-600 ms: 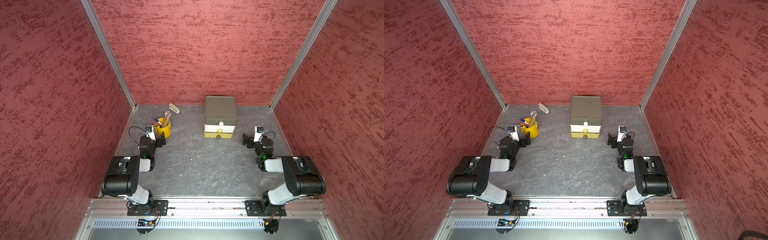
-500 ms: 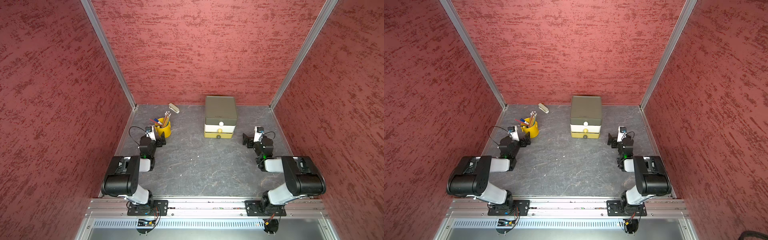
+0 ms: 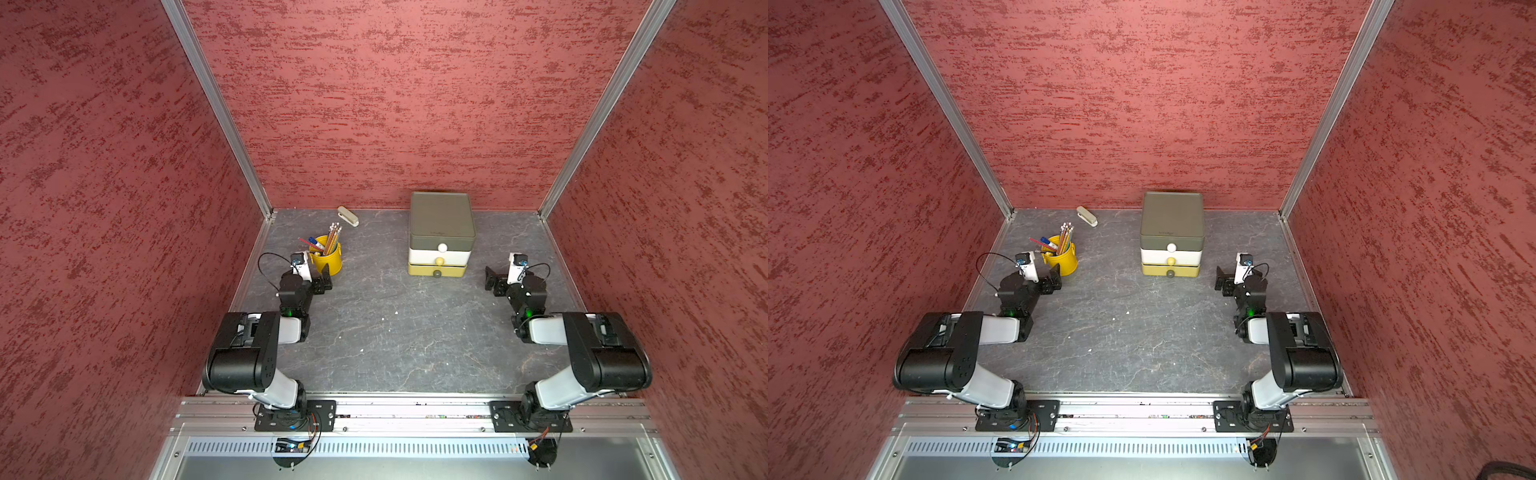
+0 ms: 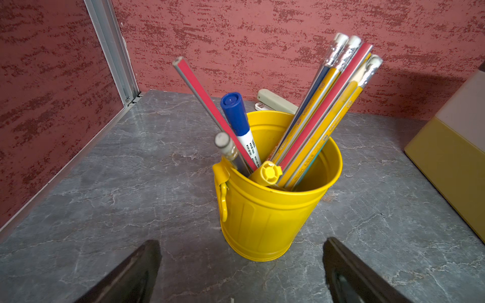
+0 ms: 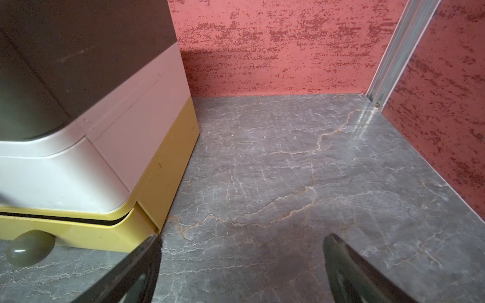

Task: Take the keys out of the drawer
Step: Adjust the storage box at the center of the board.

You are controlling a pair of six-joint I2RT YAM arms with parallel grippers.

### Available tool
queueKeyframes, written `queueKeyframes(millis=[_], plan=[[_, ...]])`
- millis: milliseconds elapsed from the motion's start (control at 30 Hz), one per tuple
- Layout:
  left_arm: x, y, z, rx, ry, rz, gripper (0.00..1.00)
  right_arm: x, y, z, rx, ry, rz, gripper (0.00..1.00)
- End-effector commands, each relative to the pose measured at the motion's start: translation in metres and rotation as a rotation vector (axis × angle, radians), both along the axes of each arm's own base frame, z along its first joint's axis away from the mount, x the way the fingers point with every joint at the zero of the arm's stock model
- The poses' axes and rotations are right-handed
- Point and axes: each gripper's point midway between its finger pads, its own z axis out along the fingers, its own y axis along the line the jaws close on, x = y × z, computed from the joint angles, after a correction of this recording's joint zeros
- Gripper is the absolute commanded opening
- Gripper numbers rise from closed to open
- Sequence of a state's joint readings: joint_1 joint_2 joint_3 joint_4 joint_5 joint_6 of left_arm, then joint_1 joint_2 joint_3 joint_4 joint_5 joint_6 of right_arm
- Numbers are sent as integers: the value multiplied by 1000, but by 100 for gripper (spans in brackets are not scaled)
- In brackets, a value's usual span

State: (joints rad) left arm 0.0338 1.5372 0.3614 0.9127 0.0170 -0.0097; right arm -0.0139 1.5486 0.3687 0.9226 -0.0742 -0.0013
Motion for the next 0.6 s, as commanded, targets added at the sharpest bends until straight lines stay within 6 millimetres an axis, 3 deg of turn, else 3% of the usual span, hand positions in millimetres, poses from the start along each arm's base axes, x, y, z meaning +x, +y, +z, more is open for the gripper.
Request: queueKeyframes(millis=[0,400,567], plan=[[4,0,6,16,-17,3,100,4,1,6,-9,-15,0,99],[3,3,10,11,-17,7,100,4,1,6,-3,-14,3,99],[-5,9,22,12,-36,23,100,1,-14,11,9,-25,-84,99]])
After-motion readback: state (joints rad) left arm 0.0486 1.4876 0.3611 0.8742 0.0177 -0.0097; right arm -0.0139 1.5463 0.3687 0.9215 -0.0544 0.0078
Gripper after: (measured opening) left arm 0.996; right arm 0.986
